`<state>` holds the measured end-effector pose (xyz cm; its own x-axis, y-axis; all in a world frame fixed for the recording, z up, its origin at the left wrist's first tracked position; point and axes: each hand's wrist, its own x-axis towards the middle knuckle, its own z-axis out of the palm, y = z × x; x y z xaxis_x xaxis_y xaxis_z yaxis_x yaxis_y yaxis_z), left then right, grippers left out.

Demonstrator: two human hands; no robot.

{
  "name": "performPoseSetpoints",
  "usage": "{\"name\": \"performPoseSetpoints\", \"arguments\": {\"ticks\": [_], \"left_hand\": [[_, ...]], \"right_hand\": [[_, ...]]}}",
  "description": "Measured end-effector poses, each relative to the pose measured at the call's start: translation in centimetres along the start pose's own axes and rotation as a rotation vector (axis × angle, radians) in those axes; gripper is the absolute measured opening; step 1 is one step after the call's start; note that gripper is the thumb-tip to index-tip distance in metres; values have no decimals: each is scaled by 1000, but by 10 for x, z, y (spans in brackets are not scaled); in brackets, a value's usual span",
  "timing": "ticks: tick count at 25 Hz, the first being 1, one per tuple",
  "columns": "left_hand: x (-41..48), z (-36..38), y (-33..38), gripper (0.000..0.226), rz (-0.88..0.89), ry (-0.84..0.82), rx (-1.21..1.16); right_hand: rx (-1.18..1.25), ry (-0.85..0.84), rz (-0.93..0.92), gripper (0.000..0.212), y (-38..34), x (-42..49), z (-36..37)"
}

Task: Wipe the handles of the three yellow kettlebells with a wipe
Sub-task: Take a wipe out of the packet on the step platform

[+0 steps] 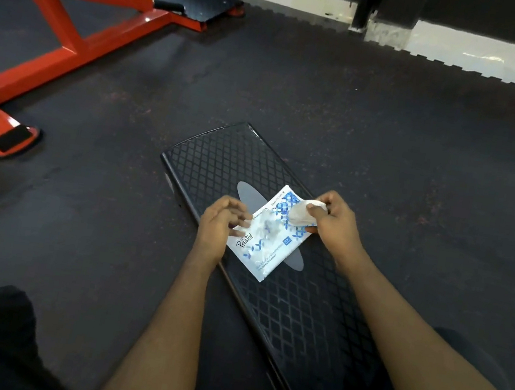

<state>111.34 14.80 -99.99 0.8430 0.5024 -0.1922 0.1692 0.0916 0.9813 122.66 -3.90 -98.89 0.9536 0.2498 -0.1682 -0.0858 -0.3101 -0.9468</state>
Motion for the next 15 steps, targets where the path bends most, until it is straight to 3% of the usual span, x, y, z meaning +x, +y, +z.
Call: {"name": "performPoseSetpoints", "arguments": {"ticks": [2,4,9,12,15], "left_hand": [[-4,3,7,13,-20,21,-11],[-8,11,8,17,-25,2,60],[-14,45,-7,28,113,-73,557],[-17,60,-28,38,296,-55,879],[-26,70,-45,46,275,-122,1114]], "right_hand": [[-35,8,-23,7,0,-1,-6],[-77,12,-57,14,1,-1,-10],[-177,43,-150,41,-3,-6,-24],[-185,5,-183,44,-2,-10,-30],[-113,-39,-145,43,2,-10,-31]]}}
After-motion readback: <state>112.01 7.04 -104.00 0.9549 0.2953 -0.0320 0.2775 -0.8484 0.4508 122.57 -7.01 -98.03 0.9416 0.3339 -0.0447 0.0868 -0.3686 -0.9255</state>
